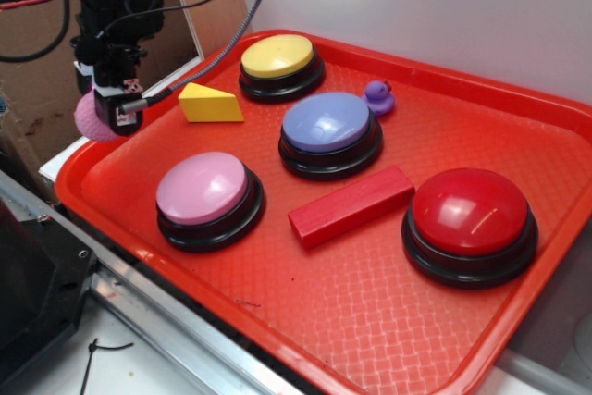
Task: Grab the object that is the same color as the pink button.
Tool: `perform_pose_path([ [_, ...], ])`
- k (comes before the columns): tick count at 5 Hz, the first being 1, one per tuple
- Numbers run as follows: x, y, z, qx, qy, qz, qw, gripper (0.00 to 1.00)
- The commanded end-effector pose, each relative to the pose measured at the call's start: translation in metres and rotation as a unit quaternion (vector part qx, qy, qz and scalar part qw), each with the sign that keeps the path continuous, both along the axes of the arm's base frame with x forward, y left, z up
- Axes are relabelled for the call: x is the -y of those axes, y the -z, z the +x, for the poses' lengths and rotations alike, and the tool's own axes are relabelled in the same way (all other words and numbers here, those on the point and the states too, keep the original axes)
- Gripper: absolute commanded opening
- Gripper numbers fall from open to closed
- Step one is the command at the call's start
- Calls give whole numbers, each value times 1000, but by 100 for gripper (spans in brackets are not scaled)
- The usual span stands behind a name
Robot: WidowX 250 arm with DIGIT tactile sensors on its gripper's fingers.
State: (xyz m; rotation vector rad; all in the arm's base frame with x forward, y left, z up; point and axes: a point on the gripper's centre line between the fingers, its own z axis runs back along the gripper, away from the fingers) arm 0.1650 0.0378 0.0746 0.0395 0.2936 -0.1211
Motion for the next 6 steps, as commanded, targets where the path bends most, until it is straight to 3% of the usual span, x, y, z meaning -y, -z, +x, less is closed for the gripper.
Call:
perform_pose_path([
  [1, 12, -50, -10, 41, -55, 41, 997, 0],
  [4, 14, -92, -29, 63, -58, -7, 996, 0],
  [6, 19, -80, -36, 39, -75, 28, 996, 0],
])
